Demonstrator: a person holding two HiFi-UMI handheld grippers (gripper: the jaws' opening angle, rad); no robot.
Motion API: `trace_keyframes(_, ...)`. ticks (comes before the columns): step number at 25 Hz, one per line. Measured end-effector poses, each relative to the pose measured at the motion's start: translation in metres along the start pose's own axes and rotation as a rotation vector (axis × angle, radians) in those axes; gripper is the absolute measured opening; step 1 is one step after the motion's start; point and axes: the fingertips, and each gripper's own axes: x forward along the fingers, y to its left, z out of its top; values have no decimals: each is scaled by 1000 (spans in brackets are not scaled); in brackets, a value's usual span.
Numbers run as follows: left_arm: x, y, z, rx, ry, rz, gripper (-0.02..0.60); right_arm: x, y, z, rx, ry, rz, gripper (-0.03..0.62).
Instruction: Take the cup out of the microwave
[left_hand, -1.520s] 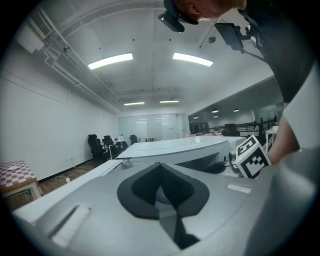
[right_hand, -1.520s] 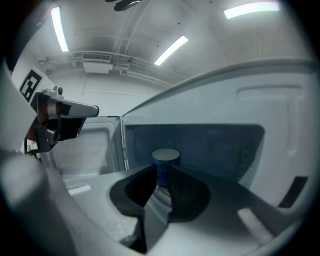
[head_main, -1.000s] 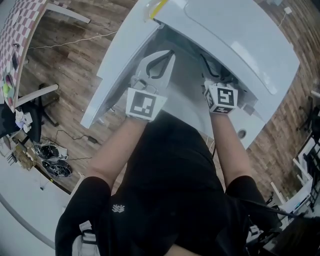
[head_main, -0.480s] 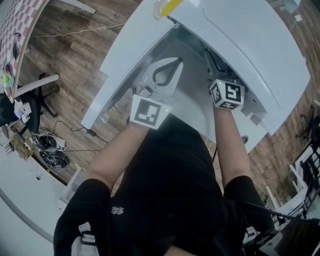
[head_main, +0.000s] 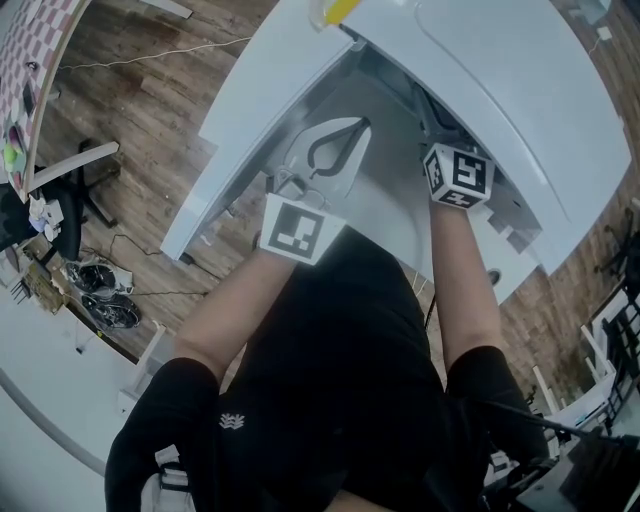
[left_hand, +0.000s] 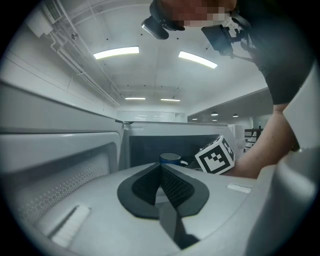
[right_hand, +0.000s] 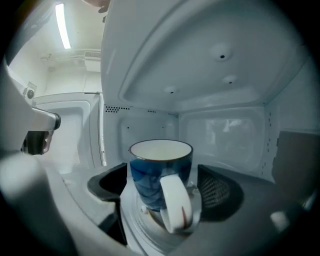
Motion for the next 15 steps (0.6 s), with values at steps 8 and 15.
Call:
trace_keyframes(8,-2,4,-3,0,13,-4,2,11,-2,2,-33,4,-20,431)
trace_keyframes(15,-5,8,-4,3,26,-1,2,18,-4,2,-55,24,-32,430)
